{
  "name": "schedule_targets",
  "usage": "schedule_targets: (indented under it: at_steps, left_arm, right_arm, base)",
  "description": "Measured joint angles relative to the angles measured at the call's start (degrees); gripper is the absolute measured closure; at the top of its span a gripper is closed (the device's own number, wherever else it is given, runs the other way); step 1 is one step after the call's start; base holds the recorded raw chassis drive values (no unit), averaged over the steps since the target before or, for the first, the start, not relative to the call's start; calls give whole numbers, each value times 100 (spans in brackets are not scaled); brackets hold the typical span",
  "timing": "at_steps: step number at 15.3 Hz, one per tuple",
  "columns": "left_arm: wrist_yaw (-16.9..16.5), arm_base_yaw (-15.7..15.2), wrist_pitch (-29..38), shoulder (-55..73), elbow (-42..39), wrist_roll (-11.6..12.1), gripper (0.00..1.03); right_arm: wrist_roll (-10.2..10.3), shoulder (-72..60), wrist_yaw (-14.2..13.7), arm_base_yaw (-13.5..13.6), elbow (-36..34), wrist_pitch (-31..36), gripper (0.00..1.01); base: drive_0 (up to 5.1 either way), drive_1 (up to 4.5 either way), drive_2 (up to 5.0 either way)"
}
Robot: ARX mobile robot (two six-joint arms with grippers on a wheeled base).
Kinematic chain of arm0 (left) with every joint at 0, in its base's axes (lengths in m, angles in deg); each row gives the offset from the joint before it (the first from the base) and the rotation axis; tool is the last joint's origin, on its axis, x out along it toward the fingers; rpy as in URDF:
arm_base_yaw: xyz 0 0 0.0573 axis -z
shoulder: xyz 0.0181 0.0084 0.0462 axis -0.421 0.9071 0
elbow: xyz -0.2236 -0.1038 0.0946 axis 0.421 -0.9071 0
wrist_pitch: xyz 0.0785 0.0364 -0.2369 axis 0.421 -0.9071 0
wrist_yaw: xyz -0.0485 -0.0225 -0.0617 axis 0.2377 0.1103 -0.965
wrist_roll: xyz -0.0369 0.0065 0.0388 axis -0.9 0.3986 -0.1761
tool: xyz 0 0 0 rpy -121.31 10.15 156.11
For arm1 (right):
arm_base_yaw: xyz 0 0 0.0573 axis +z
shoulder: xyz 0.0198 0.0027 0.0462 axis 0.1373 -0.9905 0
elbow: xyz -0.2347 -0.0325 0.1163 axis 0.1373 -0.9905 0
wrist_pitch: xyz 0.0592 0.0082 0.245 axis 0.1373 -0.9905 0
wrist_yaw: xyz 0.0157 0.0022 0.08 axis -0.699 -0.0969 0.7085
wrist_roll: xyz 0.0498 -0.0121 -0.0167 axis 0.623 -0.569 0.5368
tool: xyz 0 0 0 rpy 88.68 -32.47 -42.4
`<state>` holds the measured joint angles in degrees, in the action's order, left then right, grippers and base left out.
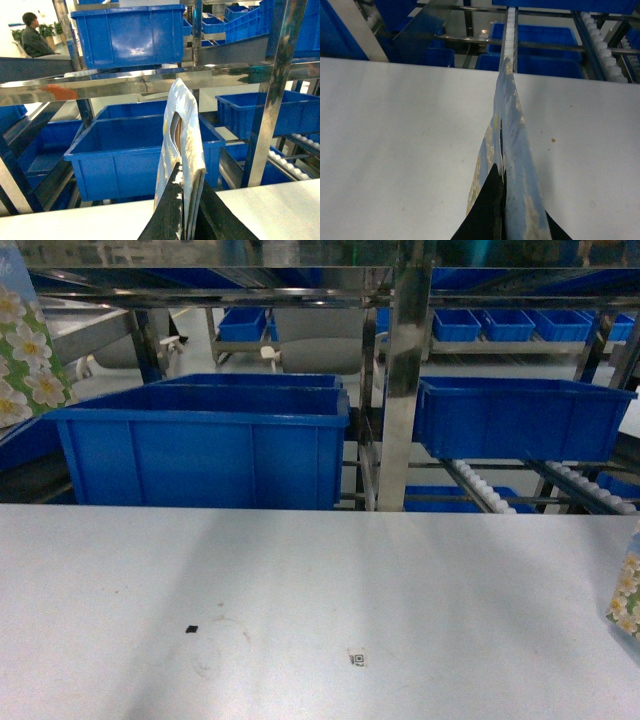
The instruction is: Move flower gift bag to table near conveyor
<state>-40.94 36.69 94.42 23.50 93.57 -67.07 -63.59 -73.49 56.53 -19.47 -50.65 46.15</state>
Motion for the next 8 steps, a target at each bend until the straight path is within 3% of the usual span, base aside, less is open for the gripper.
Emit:
schedule_targets:
  at_steps: [6,8]
  left_arm:
    - [0,0,0,0,0,0,101]
    - [0,0,0,0,0,0,101]
  right_arm:
    - [-201,144,61,-11,-221,-243,99]
    - [-376,197,114,-48,-221,-487,97]
  base:
    - [0,0,0]
    - [0,0,0]
